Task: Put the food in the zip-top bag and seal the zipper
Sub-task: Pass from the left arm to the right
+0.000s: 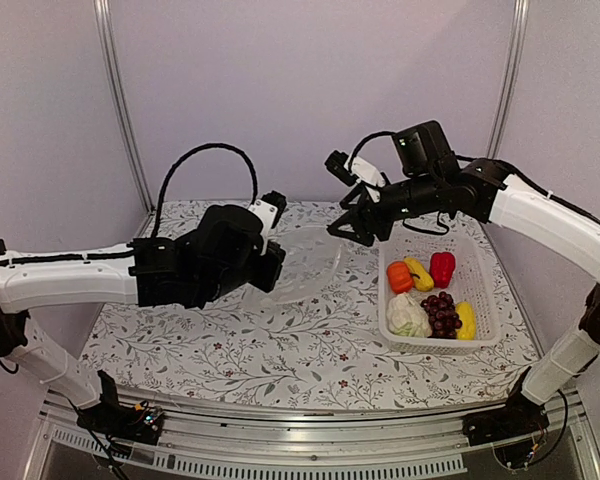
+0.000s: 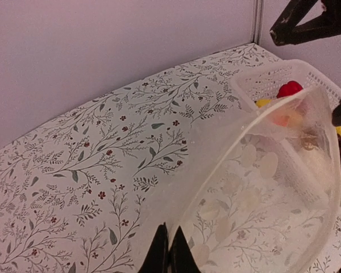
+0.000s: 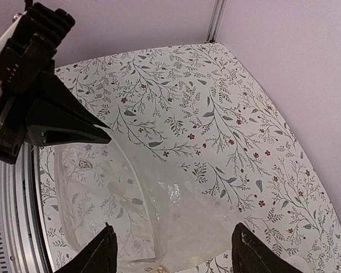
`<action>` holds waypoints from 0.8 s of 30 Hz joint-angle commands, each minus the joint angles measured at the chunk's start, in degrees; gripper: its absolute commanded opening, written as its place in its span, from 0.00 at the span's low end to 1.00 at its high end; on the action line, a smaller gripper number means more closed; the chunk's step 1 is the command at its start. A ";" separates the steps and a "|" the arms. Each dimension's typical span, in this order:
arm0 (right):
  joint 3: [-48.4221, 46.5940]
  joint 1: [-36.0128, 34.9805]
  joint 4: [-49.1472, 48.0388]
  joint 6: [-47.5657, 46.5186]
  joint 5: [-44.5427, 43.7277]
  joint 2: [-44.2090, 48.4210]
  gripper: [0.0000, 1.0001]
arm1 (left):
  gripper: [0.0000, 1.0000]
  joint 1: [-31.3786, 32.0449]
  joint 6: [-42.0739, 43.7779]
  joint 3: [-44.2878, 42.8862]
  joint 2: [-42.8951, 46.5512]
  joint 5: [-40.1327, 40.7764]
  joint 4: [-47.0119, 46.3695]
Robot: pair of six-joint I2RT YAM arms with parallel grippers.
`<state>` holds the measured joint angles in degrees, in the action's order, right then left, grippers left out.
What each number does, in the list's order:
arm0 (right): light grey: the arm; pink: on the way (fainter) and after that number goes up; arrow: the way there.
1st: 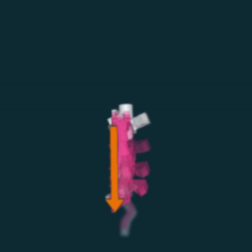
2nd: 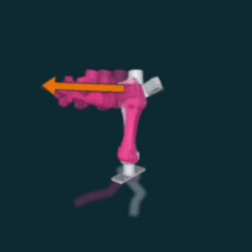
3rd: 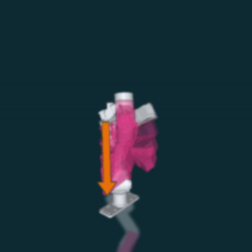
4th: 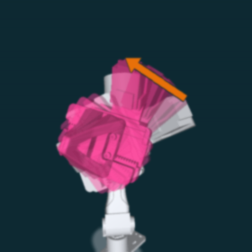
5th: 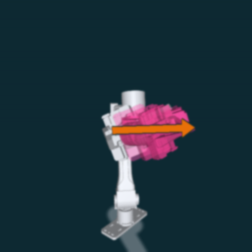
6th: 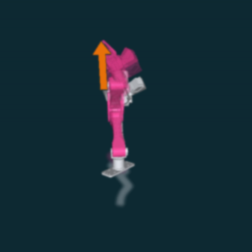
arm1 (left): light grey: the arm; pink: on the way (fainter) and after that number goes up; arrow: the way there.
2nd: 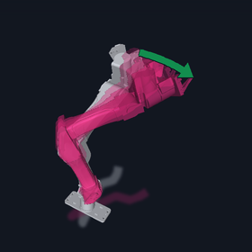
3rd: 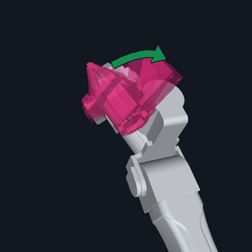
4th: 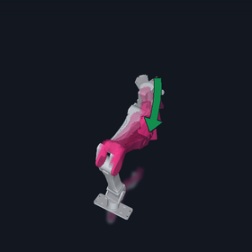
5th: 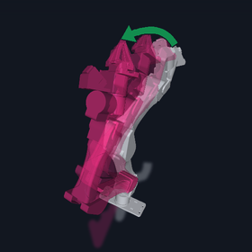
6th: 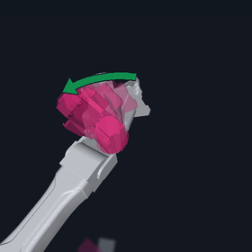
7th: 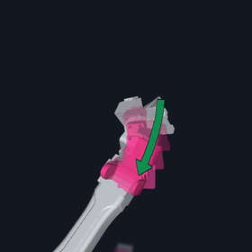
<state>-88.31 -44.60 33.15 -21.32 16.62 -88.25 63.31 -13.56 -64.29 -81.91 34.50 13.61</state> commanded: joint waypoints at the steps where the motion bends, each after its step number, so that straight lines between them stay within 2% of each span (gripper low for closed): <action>1: -3.68 -1.46 1.50 4.94 -1.78 -3.46 0.69 | 0.00 -0.49 -5.95 1.07 2.63 1.79 -0.86; 5: -6.18 -2.62 2.34 4.16 -5.88 -5.41 0.71 | 0.00 0.33 -3.63 1.80 4.21 -0.42 -2.40; 8: -7.76 -2.61 3.69 2.96 -8.91 -8.30 0.65 | 0.00 0.75 -1.01 2.65 4.86 -2.71 -4.59; 10: -8.42 -2.67 4.51 2.55 -10.38 -10.06 0.62 | 0.00 0.76 -0.70 2.22 4.65 -3.29 -3.97; 14: -8.45 -3.20 4.59 0.72 -12.47 -11.49 0.63 | 0.00 0.88 0.89 0.61 3.35 -4.73 -0.35; 24: -7.49 -7.41 3.51 -11.80 -22.43 -11.29 0.62 | 0.00 1.49 6.12 0.30 2.59 -7.75 0.83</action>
<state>-96.03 -50.52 36.53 -27.35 -0.08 -99.70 64.23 -10.57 -63.24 -79.11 28.67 13.26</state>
